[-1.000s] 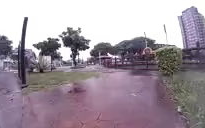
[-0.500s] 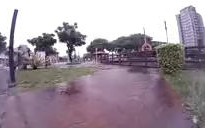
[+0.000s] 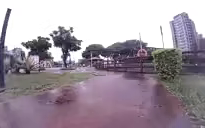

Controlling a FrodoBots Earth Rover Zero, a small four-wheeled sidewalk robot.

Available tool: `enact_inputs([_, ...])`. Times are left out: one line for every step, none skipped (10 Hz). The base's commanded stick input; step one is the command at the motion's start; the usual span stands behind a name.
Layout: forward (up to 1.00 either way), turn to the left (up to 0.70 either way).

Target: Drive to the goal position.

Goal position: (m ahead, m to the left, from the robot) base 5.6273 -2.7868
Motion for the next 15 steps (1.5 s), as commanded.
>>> enact_inputs([1.00, -0.01])
enact_inputs([1.00, -0.01])
enact_inputs([1.00, -0.01])
enact_inputs([1.00, -0.01])
enact_inputs([1.00, -0.05])
enact_inputs([1.00, -0.11])
enact_inputs([1.00, -0.18])
enact_inputs([1.00, -0.24])
enact_inputs([1.00, -0.31])
enact_inputs([1.00, -0.28])
enact_inputs([1.00, -0.22])
enact_inputs([1.00, -0.17])
enact_inputs([1.00, -0.12])
enact_inputs([1.00, -0.07])
enact_inputs([1.00, -0.01])
